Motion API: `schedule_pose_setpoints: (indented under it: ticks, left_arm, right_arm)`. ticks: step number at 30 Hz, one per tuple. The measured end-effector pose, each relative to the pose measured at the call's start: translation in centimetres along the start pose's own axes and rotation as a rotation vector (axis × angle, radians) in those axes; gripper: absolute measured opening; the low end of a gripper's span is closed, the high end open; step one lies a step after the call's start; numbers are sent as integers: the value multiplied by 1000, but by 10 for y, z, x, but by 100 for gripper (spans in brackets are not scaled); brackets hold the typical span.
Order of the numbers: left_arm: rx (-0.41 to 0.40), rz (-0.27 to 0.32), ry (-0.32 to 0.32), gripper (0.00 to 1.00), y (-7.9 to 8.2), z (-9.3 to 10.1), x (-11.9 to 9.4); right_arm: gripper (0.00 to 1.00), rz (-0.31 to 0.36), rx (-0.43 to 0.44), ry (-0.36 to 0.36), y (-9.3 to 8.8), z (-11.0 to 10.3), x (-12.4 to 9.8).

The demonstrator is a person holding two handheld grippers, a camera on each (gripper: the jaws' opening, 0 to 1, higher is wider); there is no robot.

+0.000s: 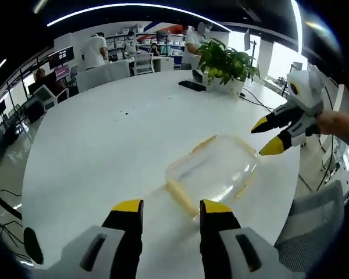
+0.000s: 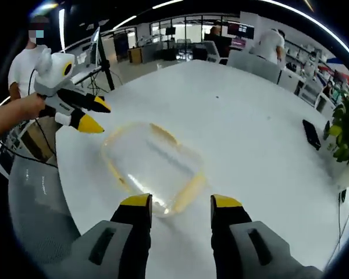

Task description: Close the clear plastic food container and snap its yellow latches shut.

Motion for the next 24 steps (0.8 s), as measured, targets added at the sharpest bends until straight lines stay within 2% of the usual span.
schedule_pose_setpoints:
  ticks: [2, 6, 11, 16, 20, 24]
  left_arm:
    - [-7, 0, -3, 31, -1, 2, 1]
    - [-8, -2, -2, 30, -2, 7, 6]
    - [-33, -2, -15, 30, -2, 14, 12]
    - [-60, -7, -30, 28, -4, 18, 17]
    - [-84, -21, -51, 28, -8, 22, 23]
    - [-103, -29, -72, 26, -10, 27, 26]
  right_arm:
    - [37, 11, 56, -14, -1, 3, 1]
    - [36, 12, 88, -22, -2, 7, 6]
    - [36, 15, 140, -5, -3, 1, 15]
    - [36, -9, 146, 13, -7, -6, 25]
    - [35, -3, 204, 28, -7, -8, 27]
    - [35, -11, 210, 36, -6, -9, 27]
Point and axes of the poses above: the point that each gripper's makers call its tool centre point, and the gripper's own axes: x roughly forward along the fingers, z roughly to its right, y roughly out of its top, the point moved 1 cm from there along -x, roughly backward along the fingers, and after that the axes turned 3 degrees about z, right-handed, at the moved point
